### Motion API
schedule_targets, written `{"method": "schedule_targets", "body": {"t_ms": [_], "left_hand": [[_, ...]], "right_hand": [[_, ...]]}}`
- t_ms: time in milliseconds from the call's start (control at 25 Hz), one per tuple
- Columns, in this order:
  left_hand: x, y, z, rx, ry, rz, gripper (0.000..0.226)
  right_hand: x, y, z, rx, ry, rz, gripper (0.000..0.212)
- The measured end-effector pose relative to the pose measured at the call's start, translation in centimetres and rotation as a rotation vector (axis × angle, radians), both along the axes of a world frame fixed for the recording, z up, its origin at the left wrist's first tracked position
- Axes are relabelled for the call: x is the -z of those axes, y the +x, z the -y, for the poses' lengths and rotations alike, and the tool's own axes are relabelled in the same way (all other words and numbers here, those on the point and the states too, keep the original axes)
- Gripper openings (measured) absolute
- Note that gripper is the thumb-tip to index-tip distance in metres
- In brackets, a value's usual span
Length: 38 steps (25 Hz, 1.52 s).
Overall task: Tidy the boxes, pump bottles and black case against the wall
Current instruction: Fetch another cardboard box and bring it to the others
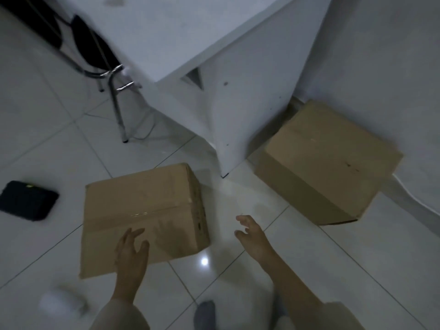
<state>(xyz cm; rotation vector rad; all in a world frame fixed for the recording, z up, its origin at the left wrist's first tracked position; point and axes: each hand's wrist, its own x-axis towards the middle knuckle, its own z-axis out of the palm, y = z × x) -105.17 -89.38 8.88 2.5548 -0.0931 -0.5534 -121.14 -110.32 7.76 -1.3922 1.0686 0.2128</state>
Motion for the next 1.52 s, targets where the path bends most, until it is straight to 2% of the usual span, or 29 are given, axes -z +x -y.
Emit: {"method": "schedule_targets", "body": {"t_ms": [240,440,560,680,880,1000,1200,1360,1440,1520], "left_hand": [[2.6,5.4,-8.0,-0.037,0.022,-0.029,0.041],[7.0,11.1,-11.9,-0.161,0.163,-0.079,0.072],[9.6,13.4,-13.5,-0.254,0.185,-0.161,0.089],[12.3,14.6,-14.1,-0.286,0.134,-0.225,0.088],[12.4,15.1,-14.1,-0.373,0.241,-0.269,0.093],[10.9,13.9,-13.2,-0.405,0.244,-0.275,0.087],[7.9,6.9,-8.3,-0.493,-0.099,-0.19,0.099],[6.3,1.5,-2.2,-0.438,-0.029,-0.204,0.074],[5.7,-1.1,1.4,-0.373,0.006,-0.246,0.072],[5.6,-3.7,5.0,-0.272,0.007,-0.277,0.073]], "right_hand": [[2.1,5.9,-7.5,-0.053,-0.003,-0.035,0.048],[6.7,10.4,-10.7,0.046,-0.027,-0.072,0.06],[9.5,12.1,-11.7,0.097,-0.043,-0.122,0.067],[11.3,12.8,-11.9,0.086,-0.067,-0.178,0.068],[11.9,12.2,-12.1,0.186,-0.039,-0.096,0.059],[11.9,10.8,-10.9,0.244,-0.08,-0.055,0.059],[10.5,5.3,-7.0,0.299,-0.158,-0.078,0.064],[8.3,-2.8,-3.2,0.428,-0.211,-0.129,0.056],[6.8,-7.4,-1.7,0.513,-0.23,-0.145,0.05],[5.7,-11.9,-0.6,0.625,-0.213,-0.185,0.054]]}}
